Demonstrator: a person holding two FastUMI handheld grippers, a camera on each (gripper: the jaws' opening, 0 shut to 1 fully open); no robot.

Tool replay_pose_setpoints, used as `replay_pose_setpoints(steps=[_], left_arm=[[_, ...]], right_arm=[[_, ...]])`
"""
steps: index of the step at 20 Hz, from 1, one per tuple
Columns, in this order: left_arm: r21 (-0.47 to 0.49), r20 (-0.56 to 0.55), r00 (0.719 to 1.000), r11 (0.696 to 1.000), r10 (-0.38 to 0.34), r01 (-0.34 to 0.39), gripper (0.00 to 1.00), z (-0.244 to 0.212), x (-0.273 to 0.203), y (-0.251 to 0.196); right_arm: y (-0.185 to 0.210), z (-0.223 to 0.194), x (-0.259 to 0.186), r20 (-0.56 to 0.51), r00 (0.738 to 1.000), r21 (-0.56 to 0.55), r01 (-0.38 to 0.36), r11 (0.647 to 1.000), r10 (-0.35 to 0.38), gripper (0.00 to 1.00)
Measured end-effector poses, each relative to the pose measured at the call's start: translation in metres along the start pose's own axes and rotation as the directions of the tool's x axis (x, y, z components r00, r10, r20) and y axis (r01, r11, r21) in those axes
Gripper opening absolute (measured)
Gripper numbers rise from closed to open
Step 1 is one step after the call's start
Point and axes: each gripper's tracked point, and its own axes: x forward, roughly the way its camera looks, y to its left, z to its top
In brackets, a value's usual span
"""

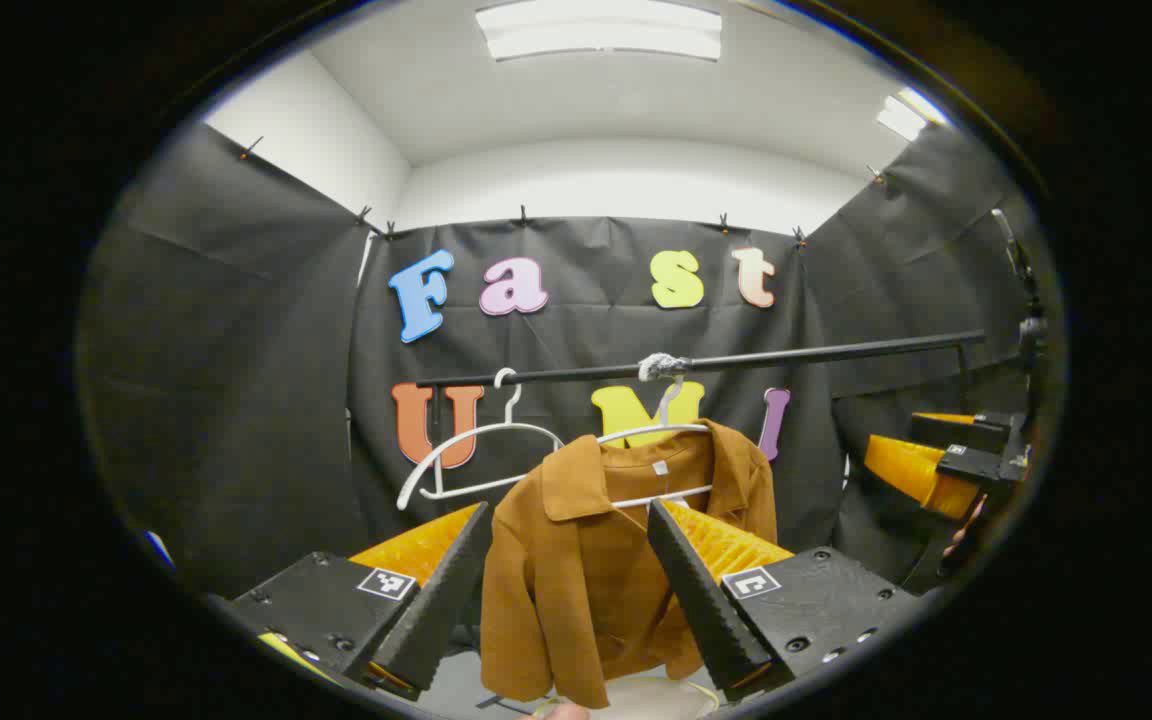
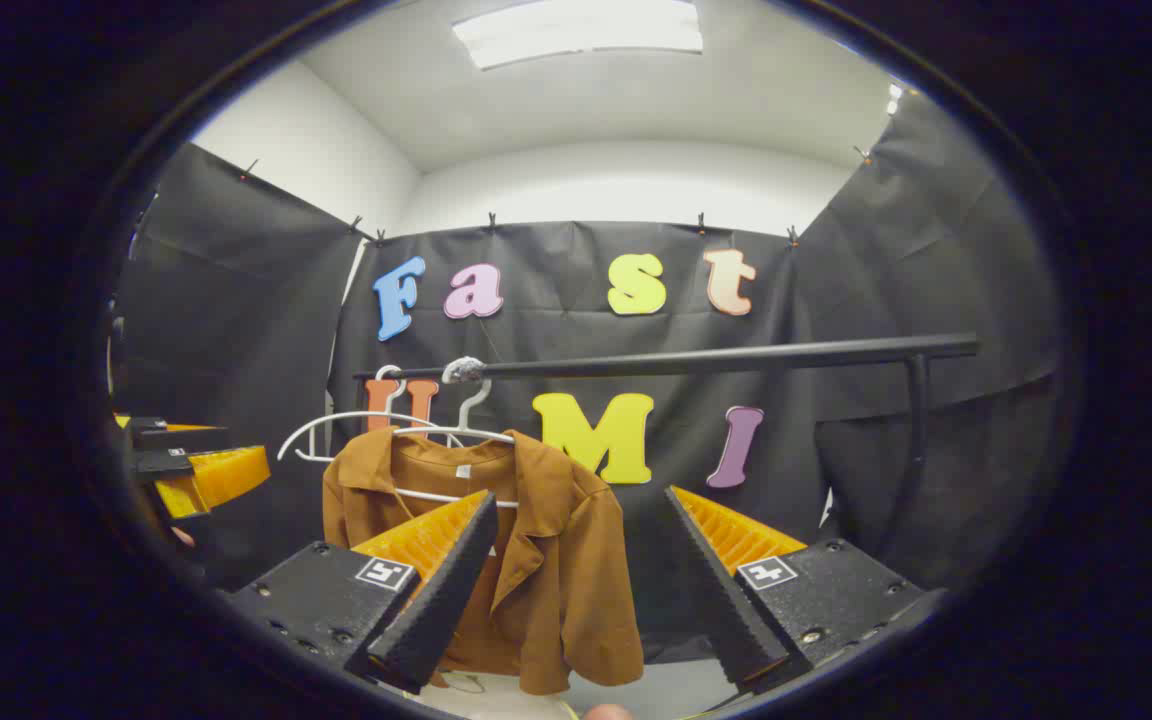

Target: Grasp the clothes on the hanger with both hands and then place them into the laundry hamper below.

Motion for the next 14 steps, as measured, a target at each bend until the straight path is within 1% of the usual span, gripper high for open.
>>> replay_pose_setpoints(steps=[3, 5, 10, 12, 14], left_arm=[[-0.021, -0.036, 0.998, 0.999, 0.042, -0.043, 1.00, -0.008, 0.000, -0.009], [-0.033, -0.052, 0.997, 0.997, 0.064, -0.065, 1.00, -0.010, -0.002, -0.017], [-0.033, -0.047, 0.992, 0.992, 0.118, -0.120, 1.00, -0.010, -0.003, -0.028], [-0.041, -0.054, 0.991, 0.991, 0.125, -0.127, 1.00, -0.016, -0.001, -0.037], [-0.054, -0.071, 0.992, 0.992, 0.108, -0.112, 1.00, -0.028, 0.004, -0.049]], right_arm=[[-0.012, -0.003, 0.006, -0.005, 1.000, 0.007, -0.026, 1.000, 0.026, 1.00], [-0.014, -0.005, 0.008, -0.003, 0.998, 0.006, -0.059, 0.998, 0.059, 1.00], [-0.017, -0.022, 0.020, -0.039, 0.994, 0.016, -0.106, 0.994, 0.107, 1.00], [-0.017, -0.029, 0.025, -0.050, 0.990, 0.011, -0.129, 0.992, 0.129, 1.00], [-0.013, -0.039, 0.029, -0.069, 0.985, 0.030, -0.154, 0.988, 0.156, 1.00]])
